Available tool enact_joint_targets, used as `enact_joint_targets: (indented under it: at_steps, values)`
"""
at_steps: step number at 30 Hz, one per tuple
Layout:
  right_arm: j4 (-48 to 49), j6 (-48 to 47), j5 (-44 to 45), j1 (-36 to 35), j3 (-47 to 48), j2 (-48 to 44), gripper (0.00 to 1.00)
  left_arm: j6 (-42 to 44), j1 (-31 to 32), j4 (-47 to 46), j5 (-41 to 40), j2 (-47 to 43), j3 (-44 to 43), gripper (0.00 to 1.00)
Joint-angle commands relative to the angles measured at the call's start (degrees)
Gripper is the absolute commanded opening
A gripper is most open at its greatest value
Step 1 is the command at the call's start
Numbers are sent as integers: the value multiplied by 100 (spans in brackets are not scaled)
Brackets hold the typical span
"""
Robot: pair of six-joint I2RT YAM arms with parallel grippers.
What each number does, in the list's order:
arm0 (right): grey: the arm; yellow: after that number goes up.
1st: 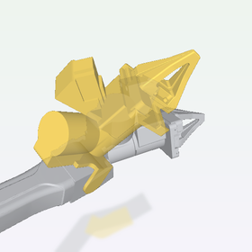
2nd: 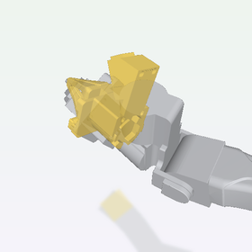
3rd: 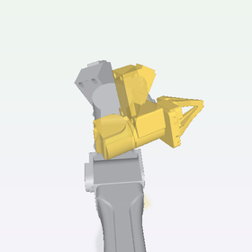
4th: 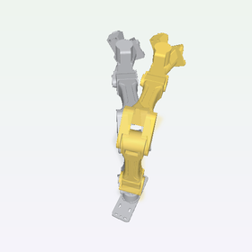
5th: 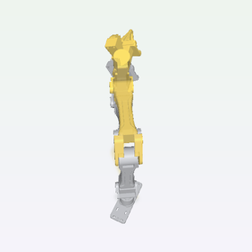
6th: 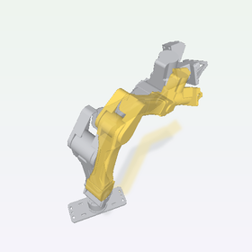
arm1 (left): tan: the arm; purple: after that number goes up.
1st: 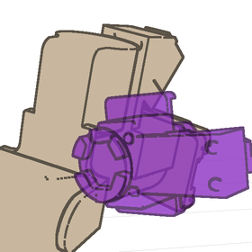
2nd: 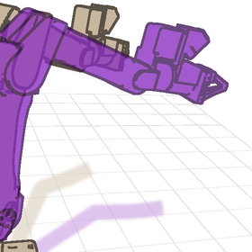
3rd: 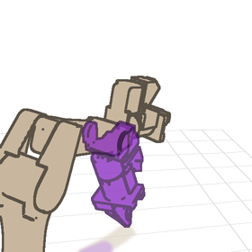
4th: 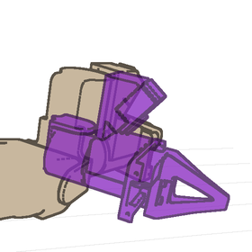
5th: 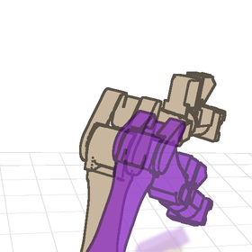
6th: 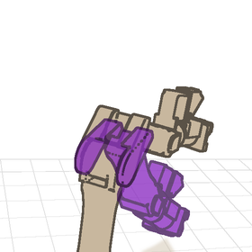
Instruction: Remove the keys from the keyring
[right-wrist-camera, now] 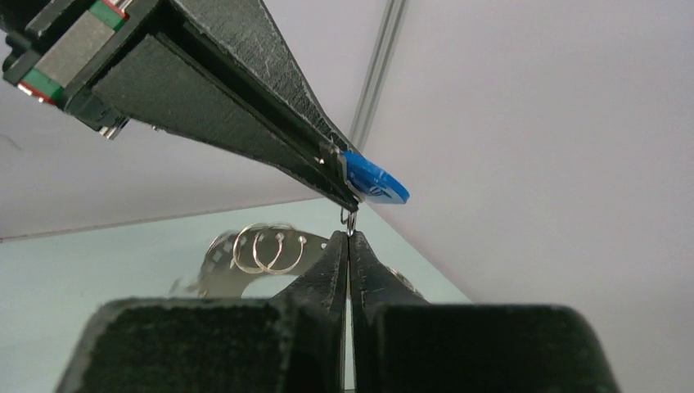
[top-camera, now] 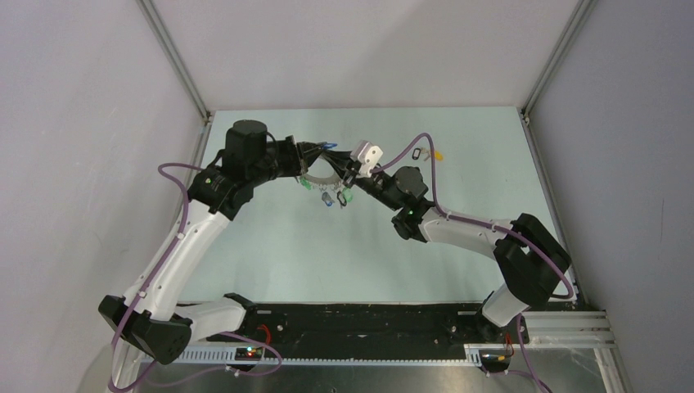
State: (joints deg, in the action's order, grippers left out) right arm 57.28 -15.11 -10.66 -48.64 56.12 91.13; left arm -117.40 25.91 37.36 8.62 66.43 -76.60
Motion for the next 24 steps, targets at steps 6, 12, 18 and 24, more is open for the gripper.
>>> enact_joint_targets:
  at_steps: [6, 12, 18, 24]
  values:
    - [607, -473, 72, 0, -744, -723, 0, -195, -66, -460, -54, -201, 76, 0]
    - [896, -318, 291, 8, -918, -973, 0, -178, -71, -471, -11, -243, 222, 0]
    - [1855, 284, 694, 4, -951, -862, 0, -172, -76, -491, 40, -323, 476, 0]
    - [2685, 432, 368, 8, -1011, -587, 0, -88, -77, -525, 224, -231, 484, 0]
